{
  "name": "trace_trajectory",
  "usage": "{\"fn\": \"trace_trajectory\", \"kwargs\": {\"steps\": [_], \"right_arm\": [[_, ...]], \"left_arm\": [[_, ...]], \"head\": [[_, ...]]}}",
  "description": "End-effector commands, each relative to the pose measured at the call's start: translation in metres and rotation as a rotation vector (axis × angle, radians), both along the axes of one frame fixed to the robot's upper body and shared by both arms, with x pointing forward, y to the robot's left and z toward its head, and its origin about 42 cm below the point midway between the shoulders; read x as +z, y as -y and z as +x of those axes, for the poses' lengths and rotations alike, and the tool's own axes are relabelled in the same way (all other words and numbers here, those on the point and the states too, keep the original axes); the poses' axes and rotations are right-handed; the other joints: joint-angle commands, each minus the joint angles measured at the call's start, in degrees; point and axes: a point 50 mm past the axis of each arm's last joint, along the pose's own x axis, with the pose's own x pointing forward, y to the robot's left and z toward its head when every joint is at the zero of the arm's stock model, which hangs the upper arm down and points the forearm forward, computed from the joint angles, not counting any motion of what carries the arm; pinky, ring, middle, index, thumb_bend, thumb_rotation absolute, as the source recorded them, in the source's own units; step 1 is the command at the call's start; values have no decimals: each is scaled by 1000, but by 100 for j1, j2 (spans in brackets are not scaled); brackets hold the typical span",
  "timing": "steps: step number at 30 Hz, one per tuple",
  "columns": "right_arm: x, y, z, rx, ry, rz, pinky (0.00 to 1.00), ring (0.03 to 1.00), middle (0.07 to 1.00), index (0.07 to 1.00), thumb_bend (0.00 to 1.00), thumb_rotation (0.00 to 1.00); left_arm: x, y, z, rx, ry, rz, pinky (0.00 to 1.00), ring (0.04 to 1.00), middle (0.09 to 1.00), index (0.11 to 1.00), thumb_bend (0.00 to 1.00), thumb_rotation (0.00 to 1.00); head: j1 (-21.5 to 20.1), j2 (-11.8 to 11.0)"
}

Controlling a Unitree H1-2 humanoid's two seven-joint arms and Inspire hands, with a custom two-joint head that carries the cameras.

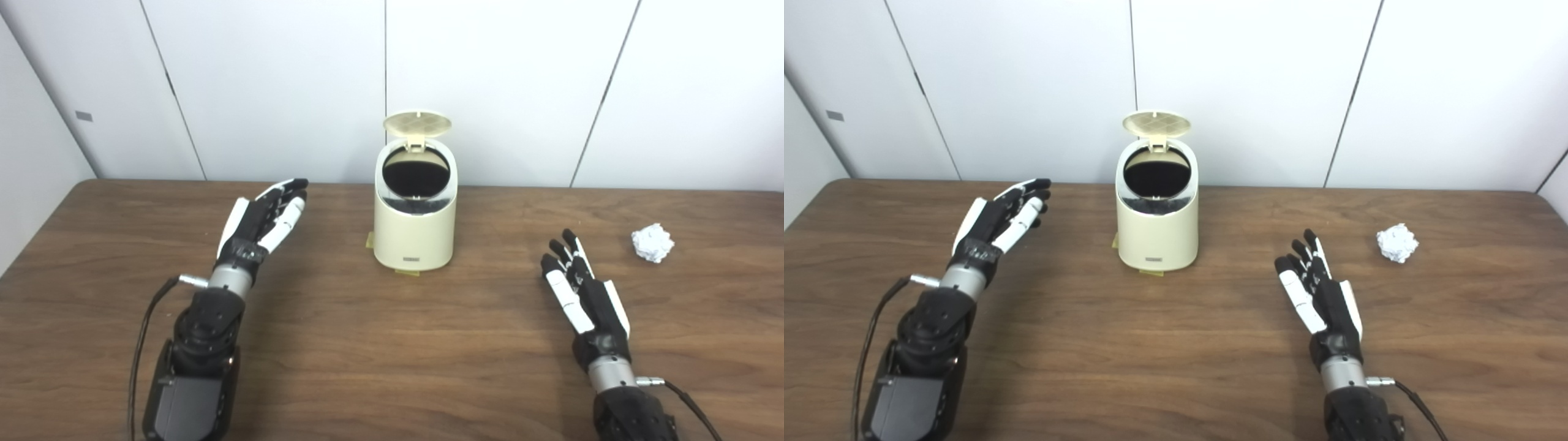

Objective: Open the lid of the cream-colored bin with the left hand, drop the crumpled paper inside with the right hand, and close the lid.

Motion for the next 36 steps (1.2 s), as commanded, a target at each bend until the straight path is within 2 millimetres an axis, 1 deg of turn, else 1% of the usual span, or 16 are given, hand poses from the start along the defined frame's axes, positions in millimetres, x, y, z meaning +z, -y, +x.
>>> {"fn": "trace_trajectory", "kwargs": {"steps": [1, 5, 8, 11, 14, 18, 20, 23, 25, 27, 28, 29, 30, 32, 33, 36], "right_arm": [[18, -1, 3, 17, 77, 1, 868, 918, 940, 968, 591, 536], [25, 2, 2, 6, 89, -33, 842, 910, 941, 959, 591, 504], [29, 8, 2, -42, 121, -114, 769, 867, 907, 911, 638, 489], [34, 16, 4, -81, 156, -130, 800, 845, 873, 861, 669, 384], [41, 24, 7, -106, 169, -111, 793, 832, 854, 826, 738, 271], [54, 40, 13, -131, 183, -179, 797, 841, 858, 831, 792, 220], [59, 48, 18, -141, 191, -209, 810, 849, 863, 837, 793, 211], [68, 68, 28, -166, 207, -307, 808, 852, 869, 848, 800, 210], [76, 78, 34, -184, 217, -356, 808, 846, 868, 853, 836, 241], [85, 84, 39, -196, 228, -405, 806, 845, 869, 860, 850, 247], [92, 87, 41, -201, 234, -435, 800, 847, 863, 854, 849, 220], [97, 88, 43, -204, 238, -455, 799, 848, 863, 854, 849, 216], [105, 90, 45, -212, 238, -478, 798, 849, 863, 853, 849, 209], [116, 93, 47, -228, 224, -507, 787, 843, 857, 845, 877, 193], [121, 95, 48, -242, 216, -549, 787, 842, 858, 844, 884, 191], [131, 99, 49, -265, 222, -660, 783, 838, 852, 836, 874, 199]], "left_arm": [[14, 0, -9, -20, 74, -66, 919, 921, 930, 928, 445, 729], [0, -2, -42, -13, 56, -144, 938, 940, 956, 953, 504, 807], [-13, -7, -59, -6, 40, -153, 978, 961, 974, 966, 525, 835], [-26, -11, -66, 23, 29, -167, 998, 982, 982, 973, 548, 872], [-36, -12, -69, 41, 27, -194, 1000, 989, 988, 977, 565, 844], [-44, -11, -71, 34, 24, -176, 1000, 1000, 1000, 996, 552, 863], [-46, -11, -70, 28, 26, -161, 1000, 1000, 1000, 1000, 543, 860], [-47, -14, -69, 16, 31, -155, 1000, 1000, 1000, 1000, 541, 839], [-47, -17, -68, 15, 31, -154, 1000, 1000, 1000, 1000, 522, 826], [-47, -20, -66, 15, 29, -145, 1000, 1000, 1000, 1000, 510, 821], [-47, -23, -66, 15, 29, -139, 1000, 1000, 1000, 1000, 501, 827], [-47, -24, -65, 15, 29, -135, 1000, 1000, 1000, 1000, 501, 826], [-47, -27, -64, 14, 26, -139, 1000, 1000, 1000, 1000, 500, 825], [-47, -31, -64, 9, 23, -158, 1000, 1000, 1000, 1000, 474, 810], [-47, -33, -63, 4, 20, -160, 1000, 1000, 1000, 1000, 465, 803], [-44, -36, -61, -3, 19, -167, 1000, 1000, 1000, 1000, 435, 809]], "head": [[-9, 8], [-111, 58], [-197, 71], [-292, 71], [-389, 87], [-532, 105], [-654, 102], [-953, 90], [-1255, 84], [-1445, 85], [-1637, 84], [-1673, 83], [-1919, 70], [-2017, 61], [-2239, 36], [-2436, -10]]}}
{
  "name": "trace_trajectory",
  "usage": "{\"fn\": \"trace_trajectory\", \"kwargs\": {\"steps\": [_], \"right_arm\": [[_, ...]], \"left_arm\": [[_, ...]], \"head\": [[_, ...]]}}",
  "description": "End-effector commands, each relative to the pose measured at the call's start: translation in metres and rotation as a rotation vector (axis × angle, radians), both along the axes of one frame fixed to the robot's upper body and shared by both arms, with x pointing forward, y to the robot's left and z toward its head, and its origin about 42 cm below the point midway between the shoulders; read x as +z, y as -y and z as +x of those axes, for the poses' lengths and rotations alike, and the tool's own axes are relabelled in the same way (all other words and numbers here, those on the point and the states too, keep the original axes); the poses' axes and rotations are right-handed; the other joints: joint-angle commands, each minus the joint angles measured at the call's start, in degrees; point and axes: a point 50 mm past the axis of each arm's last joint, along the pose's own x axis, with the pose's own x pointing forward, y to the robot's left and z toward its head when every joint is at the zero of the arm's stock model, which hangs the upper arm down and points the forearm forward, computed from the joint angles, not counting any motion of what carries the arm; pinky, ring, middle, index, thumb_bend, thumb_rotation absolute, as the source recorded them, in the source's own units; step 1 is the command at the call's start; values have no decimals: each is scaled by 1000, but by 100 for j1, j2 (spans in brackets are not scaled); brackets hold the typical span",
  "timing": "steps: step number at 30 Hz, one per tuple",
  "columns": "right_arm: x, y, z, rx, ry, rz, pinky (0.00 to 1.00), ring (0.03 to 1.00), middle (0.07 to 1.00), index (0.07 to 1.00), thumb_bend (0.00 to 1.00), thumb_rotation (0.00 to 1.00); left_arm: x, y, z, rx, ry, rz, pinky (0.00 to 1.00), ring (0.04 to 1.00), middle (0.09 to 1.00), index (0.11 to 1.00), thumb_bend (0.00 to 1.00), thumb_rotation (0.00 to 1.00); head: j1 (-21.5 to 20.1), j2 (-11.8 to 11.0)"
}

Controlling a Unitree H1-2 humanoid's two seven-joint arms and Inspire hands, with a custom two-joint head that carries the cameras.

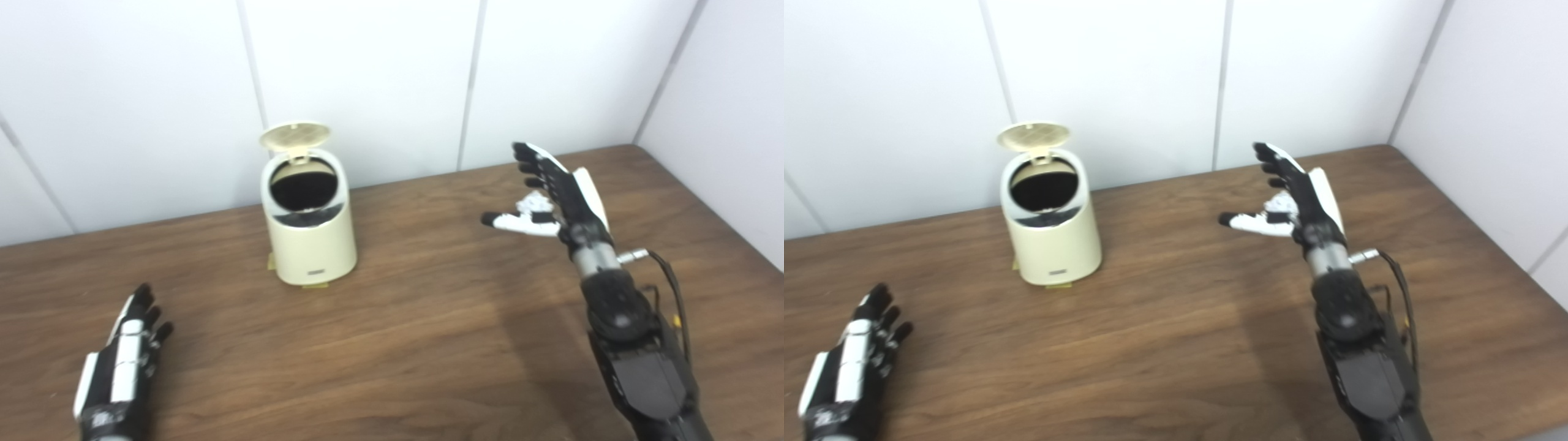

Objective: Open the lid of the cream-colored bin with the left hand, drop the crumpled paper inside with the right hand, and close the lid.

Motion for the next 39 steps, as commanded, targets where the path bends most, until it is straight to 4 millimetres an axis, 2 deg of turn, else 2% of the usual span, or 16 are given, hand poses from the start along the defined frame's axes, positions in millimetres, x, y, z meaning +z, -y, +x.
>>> {"fn": "trace_trajectory", "kwargs": {"steps": [1, 4, 9, 13, 15, 20, 25, 28, 34, 36, 39], "right_arm": [[34, 8, 5, -19, 87, -111, 775, 838, 859, 832, 865, 187], [40, 15, 8, -47, 68, -150, 788, 853, 858, 837, 871, 135], [46, 25, 14, -86, -8, -218, 773, 840, 837, 826, 875, 103], [47, 37, 21, -106, -82, -253, 785, 848, 847, 827, 891, 92], [47, 42, 26, -113, -115, -277, 765, 852, 860, 831, 890, 88], [41, 56, 45, -127, -196, -306, 734, 834, 854, 828, 903, 83], [35, 54, 66, -119, -255, -356, 747, 833, 851, 822, 910, 69], [31, 53, 77, -118, -279, -397, 746, 833, 852, 811, 912, 101], [22, 49, 93, -127, -323, -371, 728, 820, 846, 802, 927, 96], [19, 48, 98, -123, -337, -371, 750, 837, 858, 807, 922, 91], [14, 47, 101, -111, -334, -388, 745, 838, 860, 807, 921, 82]], "left_arm": [[16, -3, 11, -11, 61, -1, 1000, 1000, 1000, 1000, 442, 789], [20, -4, 13, -10, 67, -8, 1000, 1000, 1000, 1000, 466, 785], [28, -3, 15, -5, 57, -22, 1000, 1000, 1000, 1000, 392, 780], [34, -3, 12, -5, 44, -1, 1000, 1000, 1000, 1000, 355, 746], [36, -3, 10, -10, 39, 4, 1000, 1000, 1000, 1000, 320, 740], [42, 2, 5, -10, 28, 10, 1000, 1000, 1000, 1000, 303, 705], [47, 4, 3, -21, 26, 17, 1000, 1000, 1000, 1000, 249, 708], [50, 4, 2, -23, 23, 28, 1000, 1000, 1000, 1000, 223, 708], [57, 3, 2, -29, 26, 47, 1000, 1000, 1000, 1000, 226, 685], [57, 2, 3, -41, 41, 57, 1000, 1000, 1000, 1000, 221, 681], [55, -1, 5, -59, 64, 85, 1000, 1000, 1000, 1000, 212, 752]], "head": [[-82, -20], [-188, -111], [-265, -178], [-213, -153], [-158, -141], [-84, -129], [-81, -120], [-40, -98], [-9, -54], [-31, -34], [-67, -12]]}}
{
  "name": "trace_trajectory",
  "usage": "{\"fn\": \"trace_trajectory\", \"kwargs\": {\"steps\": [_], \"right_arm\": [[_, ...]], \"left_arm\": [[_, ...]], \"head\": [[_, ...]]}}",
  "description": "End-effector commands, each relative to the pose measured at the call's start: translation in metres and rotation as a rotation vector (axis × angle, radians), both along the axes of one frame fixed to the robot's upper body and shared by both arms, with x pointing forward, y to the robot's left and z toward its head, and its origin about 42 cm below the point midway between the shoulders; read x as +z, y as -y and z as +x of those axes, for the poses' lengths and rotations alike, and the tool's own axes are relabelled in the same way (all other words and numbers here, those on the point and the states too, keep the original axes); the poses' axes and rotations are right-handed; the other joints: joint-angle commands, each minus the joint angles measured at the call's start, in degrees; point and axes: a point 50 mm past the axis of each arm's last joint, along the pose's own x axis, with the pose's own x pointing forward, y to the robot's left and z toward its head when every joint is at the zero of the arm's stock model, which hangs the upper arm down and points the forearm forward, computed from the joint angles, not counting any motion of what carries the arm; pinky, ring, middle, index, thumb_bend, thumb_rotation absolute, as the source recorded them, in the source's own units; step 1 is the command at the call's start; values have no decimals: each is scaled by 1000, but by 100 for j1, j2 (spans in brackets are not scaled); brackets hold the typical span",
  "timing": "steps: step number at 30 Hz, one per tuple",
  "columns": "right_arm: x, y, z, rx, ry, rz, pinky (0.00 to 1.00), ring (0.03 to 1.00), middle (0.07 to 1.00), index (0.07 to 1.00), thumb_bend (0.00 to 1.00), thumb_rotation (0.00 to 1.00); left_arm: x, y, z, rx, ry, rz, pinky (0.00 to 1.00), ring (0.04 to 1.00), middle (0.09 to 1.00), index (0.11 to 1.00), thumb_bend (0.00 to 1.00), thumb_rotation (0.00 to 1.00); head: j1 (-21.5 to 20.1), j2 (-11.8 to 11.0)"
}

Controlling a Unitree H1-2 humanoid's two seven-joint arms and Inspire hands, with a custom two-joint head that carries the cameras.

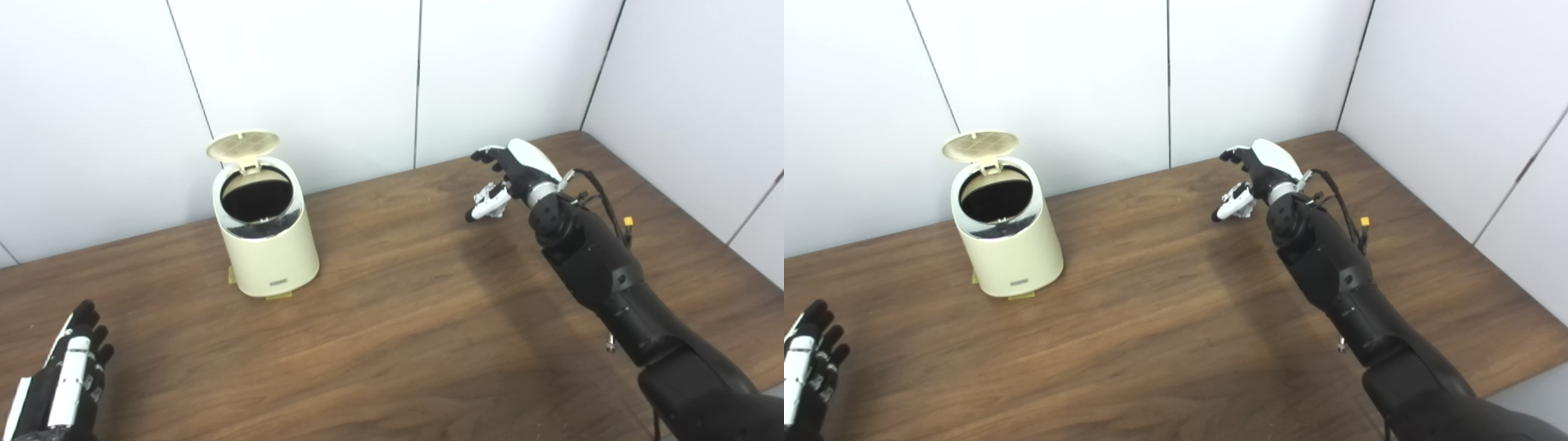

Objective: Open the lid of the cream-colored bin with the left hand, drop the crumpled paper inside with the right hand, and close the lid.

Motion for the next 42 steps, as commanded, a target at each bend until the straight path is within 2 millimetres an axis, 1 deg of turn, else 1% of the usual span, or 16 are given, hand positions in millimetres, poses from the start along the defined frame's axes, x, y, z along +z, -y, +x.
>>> {"fn": "trace_trajectory", "kwargs": {"steps": [1, 3, 4, 6, 9, 10, 15, 19, 23, 25, 27, 32, 33, 36, 41, 42], "right_arm": [[33, 1, 14, 29, 113, -45, 744, 836, 859, 806, 923, 79], [30, 1, 14, 27, 105, -49, 743, 833, 856, 805, 926, 92], [28, 0, 14, 20, 99, -50, 739, 832, 857, 806, 927, 103], [26, 1, 13, 11, 89, -53, 745, 838, 861, 805, 929, 115], [25, 5, 10, 11, 87, -63, 757, 845, 862, 807, 921, 108], [25, 7, 8, 11, 87, -69, 747, 835, 857, 808, 916, 102], [29, 15, 2, 0, 81, -93, 739, 826, 850, 805, 901, 92], [31, 20, -2, 5, 81, -117, 717, 807, 836, 799, 893, 84], [29, 23, -3, -2, 60, -132, 725, 806, 828, 792, 885, 91], [30, 22, -4, -8, 45, -142, 719, 804, 825, 784, 884, 100], [29, 20, -4, -10, 28, -158, 699, 802, 827, 781, 881, 113], [24, 20, -3, -12, 17, -138, 702, 801, 824, 767, 891, 112], [24, 20, -3, -12, 16, -128, 699, 800, 822, 762, 894, 104], [21, 18, 0, 6, -1, -130, 701, 790, 818, 760, 888, 110], [21, 13, 3, 41, -8, -137, 648, 740, 789, 758, 885, 119], [21, 12, 3, 45, -9, -136, 629, 727, 781, 761, 887, 132]], "left_arm": [[18, -2, 7, -20, 96, 47, 1000, 1000, 1000, 1000, 210, 780], [20, -3, 6, -21, 91, 50, 1000, 1000, 1000, 1000, 221, 811], [21, -2, 5, -20, 88, 46, 1000, 1000, 1000, 1000, 210, 833], [24, -2, 4, -13, 81, 42, 1000, 1000, 1000, 1000, 189, 846], [24, -1, 4, -14, 74, 36, 1000, 1000, 1000, 1000, 194, 822], [24, 0, 5, -16, 73, 40, 1000, 1000, 1000, 1000, 192, 818], [24, 4, 5, -24, 74, 47, 1000, 1000, 1000, 1000, 189, 847], [24, 4, 7, -30, 78, 65, 1000, 1000, 1000, 1000, 185, 851], [23, 4, 7, -20, 75, 67, 1000, 1000, 1000, 1000, 197, 848], [23, 3, 6, -18, 77, 65, 1000, 1000, 1000, 1000, 199, 842], [23, 1, 6, -18, 79, 59, 1000, 1000, 1000, 1000, 213, 814], [25, -2, 6, -16, 74, 57, 1000, 1000, 1000, 1000, 247, 825], [25, -2, 6, -14, 75, 50, 1000, 1000, 1000, 1000, 252, 808], [27, -2, 7, -13, 86, 52, 1000, 1000, 1000, 1000, 239, 819], [29, 0, 7, -18, 93, 52, 1000, 1000, 1000, 1000, 272, 788], [29, 0, 6, -20, 94, 52, 1000, 1000, 1000, 1000, 259, 780]], "head": [[-28, 21], [-45, 45], [-45, 46], [-61, 56], [-67, 69], [-67, 69], [-78, 111], [-92, 136], [-85, 168], [-77, 181], [-67, 191], [-51, 234], [-43, 243], [-61, 249], [-86, 272], [-86, 272]]}}
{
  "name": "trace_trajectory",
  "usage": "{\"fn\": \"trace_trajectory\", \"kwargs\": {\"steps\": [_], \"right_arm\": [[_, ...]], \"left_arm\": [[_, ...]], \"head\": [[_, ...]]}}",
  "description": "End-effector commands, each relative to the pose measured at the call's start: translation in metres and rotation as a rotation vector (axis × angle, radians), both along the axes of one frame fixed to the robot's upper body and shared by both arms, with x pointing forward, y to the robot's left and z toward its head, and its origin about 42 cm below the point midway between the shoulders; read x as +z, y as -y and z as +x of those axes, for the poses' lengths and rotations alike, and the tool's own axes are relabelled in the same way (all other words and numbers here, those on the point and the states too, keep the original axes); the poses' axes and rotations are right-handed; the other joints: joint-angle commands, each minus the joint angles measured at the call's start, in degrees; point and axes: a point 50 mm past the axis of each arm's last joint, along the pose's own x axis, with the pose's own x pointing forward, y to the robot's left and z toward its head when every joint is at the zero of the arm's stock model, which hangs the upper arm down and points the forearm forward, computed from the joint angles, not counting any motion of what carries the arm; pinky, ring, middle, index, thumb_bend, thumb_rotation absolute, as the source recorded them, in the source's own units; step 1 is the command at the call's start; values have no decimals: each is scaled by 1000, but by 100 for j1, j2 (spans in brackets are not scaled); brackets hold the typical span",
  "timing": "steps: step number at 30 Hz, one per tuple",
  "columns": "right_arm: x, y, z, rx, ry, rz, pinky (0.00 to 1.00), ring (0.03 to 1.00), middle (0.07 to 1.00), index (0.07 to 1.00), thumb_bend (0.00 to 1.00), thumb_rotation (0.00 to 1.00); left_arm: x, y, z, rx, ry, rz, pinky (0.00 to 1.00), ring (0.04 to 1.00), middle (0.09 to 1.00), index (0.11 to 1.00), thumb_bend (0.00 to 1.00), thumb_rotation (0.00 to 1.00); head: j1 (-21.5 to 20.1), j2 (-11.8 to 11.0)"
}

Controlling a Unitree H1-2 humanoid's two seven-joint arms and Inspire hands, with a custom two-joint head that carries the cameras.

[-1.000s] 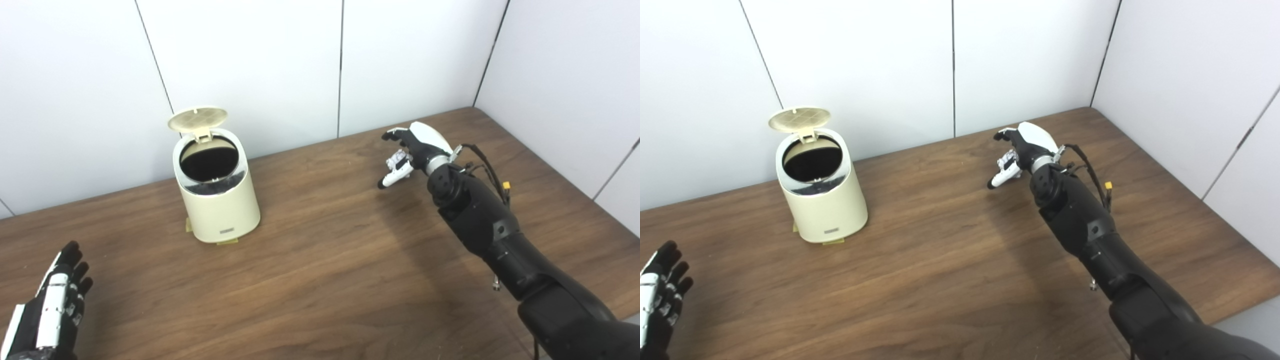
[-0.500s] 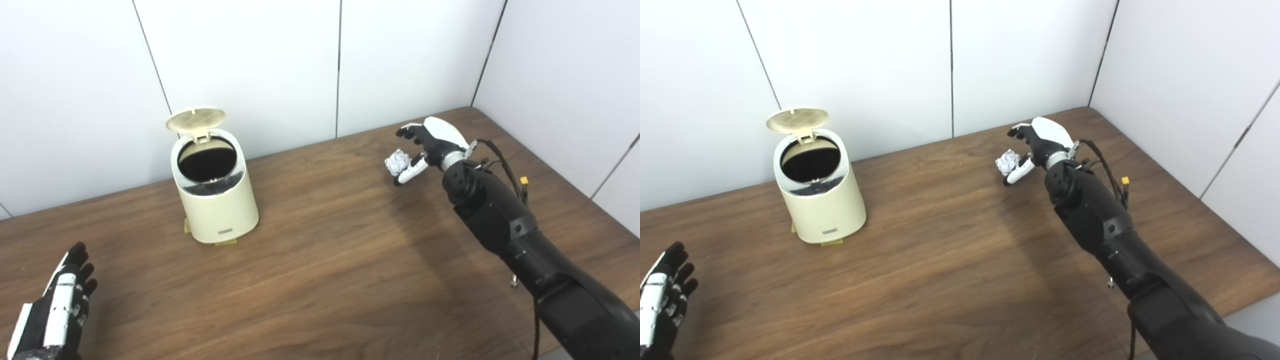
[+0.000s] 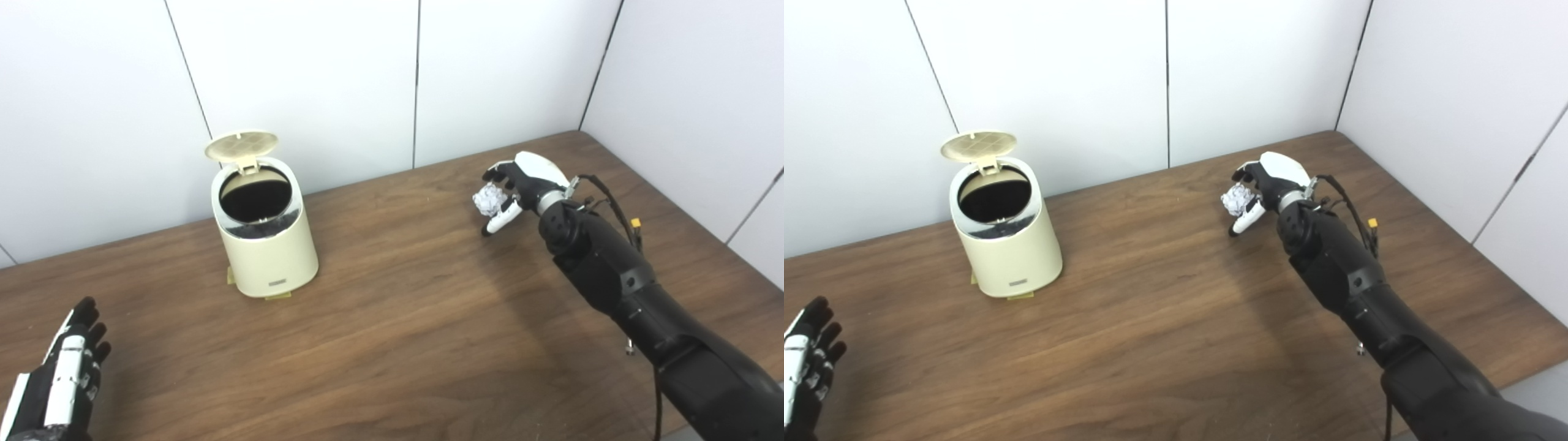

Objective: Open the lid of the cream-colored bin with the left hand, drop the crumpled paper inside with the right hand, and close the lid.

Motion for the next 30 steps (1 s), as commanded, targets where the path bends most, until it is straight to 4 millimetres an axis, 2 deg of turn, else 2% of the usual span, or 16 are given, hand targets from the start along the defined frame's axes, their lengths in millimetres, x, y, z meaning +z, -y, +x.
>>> {"fn": "trace_trajectory", "kwargs": {"steps": [1, 5, 9, 10, 11, 12, 14, 15, 17, 20, 22, 23, 25, 30], "right_arm": [[28, -2, 12, 37, 57, -18, 623, 723, 778, 763, 887, 136], [31, -8, 12, 51, 50, 10, 649, 735, 796, 773, 885, 125], [30, -7, 13, 58, 37, 35, 602, 688, 760, 764, 861, 140], [30, -8, 13, 60, 34, 41, 593, 676, 743, 755, 853, 145], [31, -7, 13, 63, 32, 45, 588, 654, 707, 734, 835, 141], [32, -8, 13, 64, 31, 50, 587, 651, 702, 730, 831, 138], [35, -9, 13, 59, 29, 65, 564, 601, 638, 685, 792, 63], [36, -10, 12, 57, 31, 72, 532, 543, 548, 654, 659, 26], [37, -11, 11, 58, 46, 84, 475, 441, 488, 587, 550, 6], [35, -11, 10, 46, 68, 100, 425, 413, 522, 511, 510, 0], [34, -11, 9, 37, 87, 106, 432, 408, 528, 497, 501, 0], [33, -12, 9, 30, 96, 103, 450, 411, 534, 495, 499, 0], [33, -11, 10, 16, 116, 95, 452, 394, 509, 567, 491, 0], [32, -9, 12, -11, 162, 85, 412, 401, 502, 544, 496, 0]], "left_arm": [[21, 2, 7, -19, 90, 10, 1000, 1000, 1000, 1000, 254, 779], [21, 1, 6, -23, 82, 22, 1000, 1000, 1000, 1000, 245, 789], [24, 2, 6, -11, 89, 31, 1000, 1000, 1000, 1000, 234, 834], [24, 2, 6, -5, 93, 24, 1000, 1000, 1000, 1000, 236, 811], [25, 2, 6, 4, 100, 16, 1000, 1000, 1000, 1000, 242, 731], [25, 3, 5, 13, 105, 11, 1000, 1000, 1000, 1000, 244, 717], [27, 3, 4, 17, 113, 12, 1000, 1000, 1000, 1000, 253, 646], [28, 4, 3, 17, 116, 15, 1000, 1000, 1000, 1000, 263, 633], [29, 4, 3, 20, 120, 15, 1000, 1000, 1000, 1000, 274, 626], [29, 5, 1, 36, 128, -24, 1000, 1000, 1000, 1000, 271, 607], [29, 7, 0, 60, 129, -56, 1000, 1000, 1000, 1000, 264, 523], [29, 8, -1, 68, 132, -58, 1000, 1000, 1000, 1000, 252, 506], [29, 10, -1, 71, 139, -58, 1000, 1000, 1000, 1000, 219, 494], [31, 11, 1, 65, 140, -48, 1000, 1000, 1000, 1000, 206, 510]], "head": [[-2, 19], [13, 24], [42, 38], [57, 48], [57, 50], [60, 57], [66, 62], [70, 58], [68, 45], [96, 40], [115, 37], [124, 38], [143, 41], [210, 53]]}}
